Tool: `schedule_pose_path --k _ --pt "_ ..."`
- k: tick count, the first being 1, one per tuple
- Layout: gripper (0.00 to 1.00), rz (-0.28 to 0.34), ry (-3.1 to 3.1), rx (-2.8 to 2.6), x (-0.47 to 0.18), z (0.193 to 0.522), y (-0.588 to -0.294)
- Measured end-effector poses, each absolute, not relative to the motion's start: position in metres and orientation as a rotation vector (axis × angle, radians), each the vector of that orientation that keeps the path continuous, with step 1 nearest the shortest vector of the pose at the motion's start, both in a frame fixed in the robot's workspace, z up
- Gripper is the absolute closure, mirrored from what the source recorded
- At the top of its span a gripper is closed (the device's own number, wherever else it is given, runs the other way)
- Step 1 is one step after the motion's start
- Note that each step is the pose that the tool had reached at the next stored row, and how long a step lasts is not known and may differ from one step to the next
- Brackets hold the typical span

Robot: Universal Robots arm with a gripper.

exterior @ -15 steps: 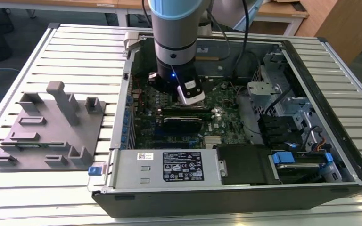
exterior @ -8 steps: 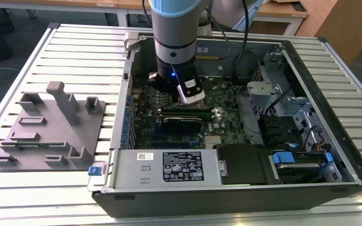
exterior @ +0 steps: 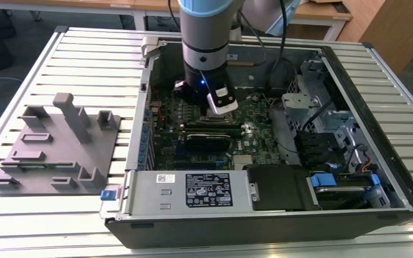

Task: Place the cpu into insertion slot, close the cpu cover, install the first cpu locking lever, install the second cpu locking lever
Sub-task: 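Install the second cpu locking lever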

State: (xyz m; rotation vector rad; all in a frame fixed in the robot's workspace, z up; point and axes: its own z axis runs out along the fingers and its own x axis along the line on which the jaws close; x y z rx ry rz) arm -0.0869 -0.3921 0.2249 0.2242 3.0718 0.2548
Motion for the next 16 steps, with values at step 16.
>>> schedule_pose_path --k 16 --pt "0.9 0.2 3.071 0.238 -0.062 0.221 -0.366"
